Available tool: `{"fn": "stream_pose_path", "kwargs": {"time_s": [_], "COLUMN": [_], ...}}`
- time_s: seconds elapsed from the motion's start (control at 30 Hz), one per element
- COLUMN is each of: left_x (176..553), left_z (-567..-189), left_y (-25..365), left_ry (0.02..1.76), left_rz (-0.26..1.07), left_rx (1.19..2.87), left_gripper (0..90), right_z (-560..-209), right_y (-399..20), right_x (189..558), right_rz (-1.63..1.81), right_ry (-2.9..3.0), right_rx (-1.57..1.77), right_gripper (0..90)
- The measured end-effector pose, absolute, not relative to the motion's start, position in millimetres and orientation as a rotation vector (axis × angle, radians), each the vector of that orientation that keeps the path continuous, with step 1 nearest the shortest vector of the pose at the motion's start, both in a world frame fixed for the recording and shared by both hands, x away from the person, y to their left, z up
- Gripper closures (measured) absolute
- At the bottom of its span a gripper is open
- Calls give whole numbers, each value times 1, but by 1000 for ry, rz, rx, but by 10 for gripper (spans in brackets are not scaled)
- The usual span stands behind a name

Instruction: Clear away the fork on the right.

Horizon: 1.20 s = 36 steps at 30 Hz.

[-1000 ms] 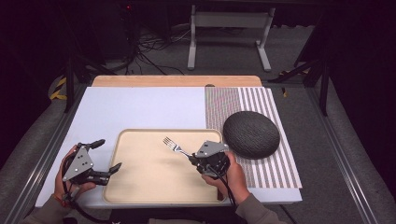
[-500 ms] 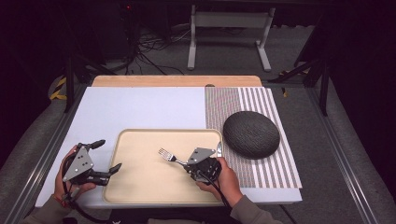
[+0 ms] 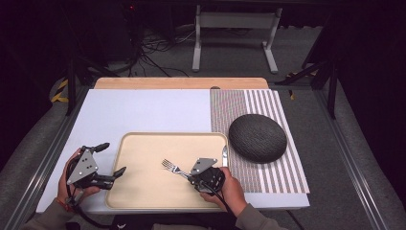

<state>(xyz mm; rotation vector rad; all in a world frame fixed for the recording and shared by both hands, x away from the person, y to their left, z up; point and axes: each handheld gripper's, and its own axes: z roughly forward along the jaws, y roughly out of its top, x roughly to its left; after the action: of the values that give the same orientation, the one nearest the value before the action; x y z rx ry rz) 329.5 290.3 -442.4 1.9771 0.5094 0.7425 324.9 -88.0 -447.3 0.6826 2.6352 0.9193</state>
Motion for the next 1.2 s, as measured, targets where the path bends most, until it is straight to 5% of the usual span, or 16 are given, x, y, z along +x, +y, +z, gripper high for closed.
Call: {"fn": "stream_pose_path", "kwargs": {"time_s": [0.37, 0.43, 0.57, 0.8, 1.2], "left_x": [330, 330, 331, 331, 329], "left_z": [-442, -442, -443, -443, -445], "left_y": [291, 290, 290, 290, 293], "left_ry": [509, 508, 504, 509, 528], "left_rz": [734, 735, 735, 735, 739], "left_rx": [1980, 1981, 1984, 1984, 1992], "left_gripper": [58, 58, 58, 59, 59], "right_z": [-446, -445, -441, -436, -449], "right_y": [-91, -91, -93, -84, -44], "right_x": [317, 315, 316, 319, 324], "right_rz": [901, 900, 950, 995, 896], "right_ry": [2660, 2663, 2614, 2595, 2685], "right_rx": [701, 704, 620, 513, 347], "right_gripper": [753, 643, 577, 889, 900]}}
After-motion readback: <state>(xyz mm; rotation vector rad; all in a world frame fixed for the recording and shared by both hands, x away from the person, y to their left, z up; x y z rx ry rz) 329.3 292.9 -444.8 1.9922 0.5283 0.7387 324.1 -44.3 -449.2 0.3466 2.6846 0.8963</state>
